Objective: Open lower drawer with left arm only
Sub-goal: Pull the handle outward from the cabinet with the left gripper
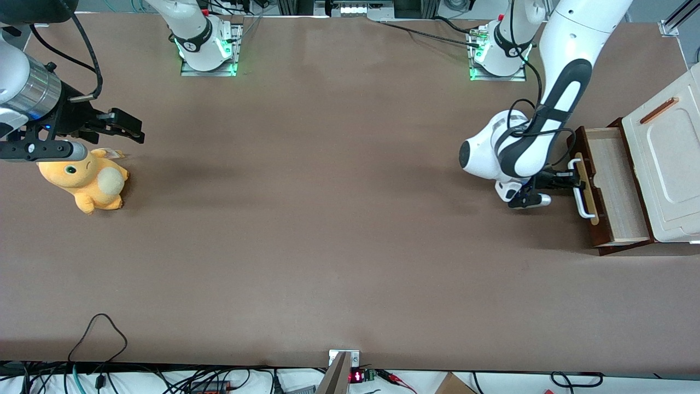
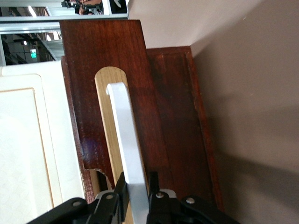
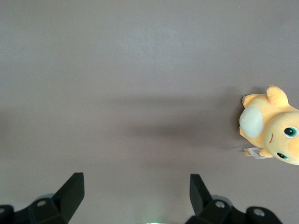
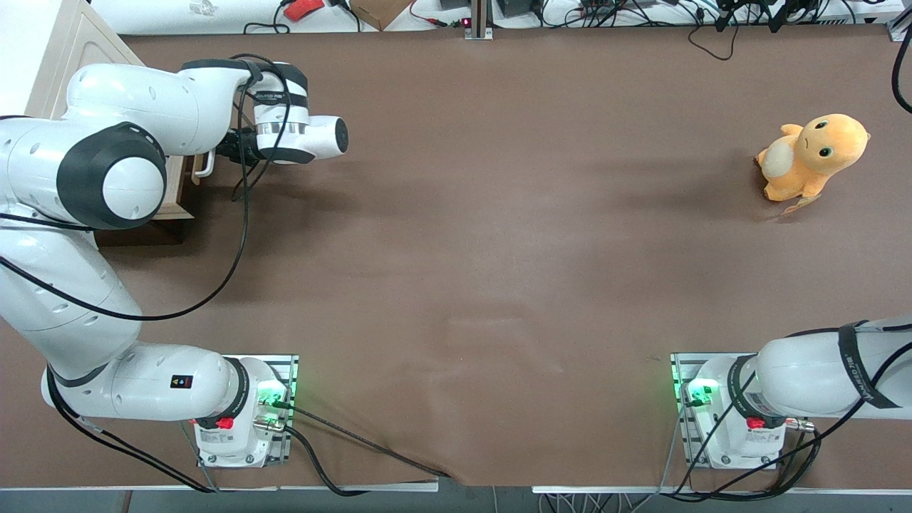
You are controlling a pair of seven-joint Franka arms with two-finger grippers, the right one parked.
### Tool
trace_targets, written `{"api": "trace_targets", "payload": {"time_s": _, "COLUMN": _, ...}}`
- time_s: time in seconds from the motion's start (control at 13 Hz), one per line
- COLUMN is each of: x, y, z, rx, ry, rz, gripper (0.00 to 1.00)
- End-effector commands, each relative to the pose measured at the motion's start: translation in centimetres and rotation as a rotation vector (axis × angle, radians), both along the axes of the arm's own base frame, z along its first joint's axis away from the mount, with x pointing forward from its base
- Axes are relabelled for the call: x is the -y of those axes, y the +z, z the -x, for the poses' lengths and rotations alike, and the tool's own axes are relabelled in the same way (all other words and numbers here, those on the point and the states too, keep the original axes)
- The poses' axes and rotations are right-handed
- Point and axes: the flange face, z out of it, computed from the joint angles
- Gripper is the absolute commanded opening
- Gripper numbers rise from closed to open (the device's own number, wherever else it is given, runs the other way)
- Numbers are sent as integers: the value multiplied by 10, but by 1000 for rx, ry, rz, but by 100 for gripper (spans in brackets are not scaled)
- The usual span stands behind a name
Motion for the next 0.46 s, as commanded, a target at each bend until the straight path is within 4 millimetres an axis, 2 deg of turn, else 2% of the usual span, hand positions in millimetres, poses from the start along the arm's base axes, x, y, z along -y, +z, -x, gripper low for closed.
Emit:
{"api": "trace_targets", "payload": {"time_s": 0.0, "x": 35, "y": 9, "z": -3, "rx": -23, "ry": -46, "rz": 34, "gripper": 0}}
{"api": "trace_targets", "payload": {"time_s": 0.15, "x": 35, "y": 9, "z": -2, "rx": -26, "ry": -47, "rz": 33, "gripper": 0}}
{"api": "trace_targets", "payload": {"time_s": 0.23, "x": 35, "y": 9, "z": -2, "rx": -26, "ry": -47, "rz": 33, "gripper": 6}}
{"api": "trace_targets", "payload": {"time_s": 0.38, "x": 32, "y": 10, "z": -3, "rx": -26, "ry": -43, "rz": 31, "gripper": 84}}
